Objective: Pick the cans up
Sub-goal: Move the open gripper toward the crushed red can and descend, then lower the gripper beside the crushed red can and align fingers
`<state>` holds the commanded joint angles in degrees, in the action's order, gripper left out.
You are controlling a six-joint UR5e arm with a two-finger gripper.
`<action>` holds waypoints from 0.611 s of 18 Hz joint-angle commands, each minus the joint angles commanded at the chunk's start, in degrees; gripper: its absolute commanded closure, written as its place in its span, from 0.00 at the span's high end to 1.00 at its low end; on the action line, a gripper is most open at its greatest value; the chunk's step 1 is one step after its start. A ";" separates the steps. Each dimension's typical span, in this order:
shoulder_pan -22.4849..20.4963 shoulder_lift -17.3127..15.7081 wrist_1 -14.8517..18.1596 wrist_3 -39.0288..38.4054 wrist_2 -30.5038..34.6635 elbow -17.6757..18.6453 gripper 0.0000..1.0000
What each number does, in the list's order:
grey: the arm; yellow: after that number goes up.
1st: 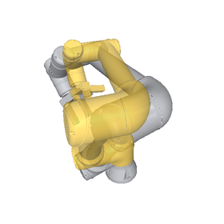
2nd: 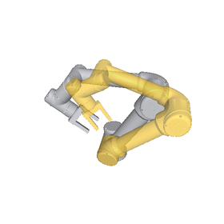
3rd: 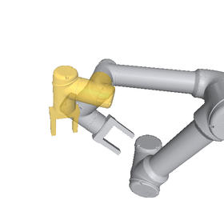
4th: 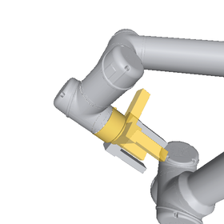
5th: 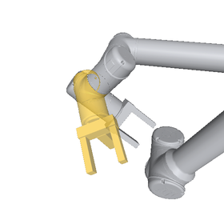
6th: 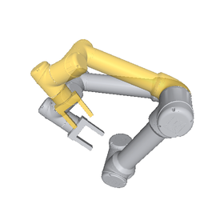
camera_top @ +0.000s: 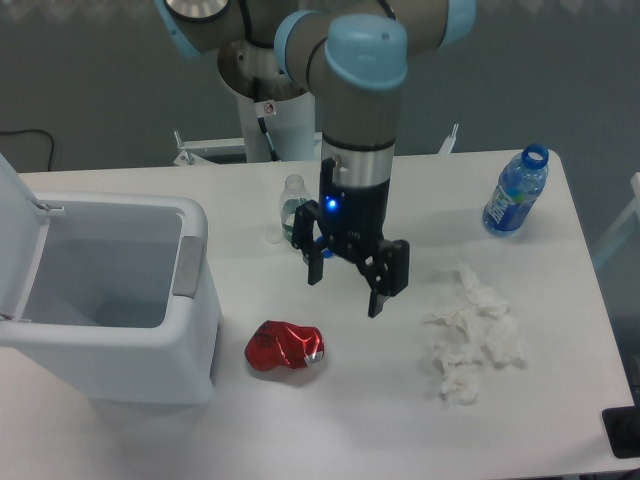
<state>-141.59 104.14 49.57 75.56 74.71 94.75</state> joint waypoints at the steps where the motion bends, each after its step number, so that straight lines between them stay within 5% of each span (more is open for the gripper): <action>1: 0.26 0.70 0.09 2.46 0.00 0.09 1.00; 11: 1.58 6.16 0.35 12.50 2.36 1.49 1.00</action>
<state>-140.01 110.30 49.92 88.06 77.07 96.24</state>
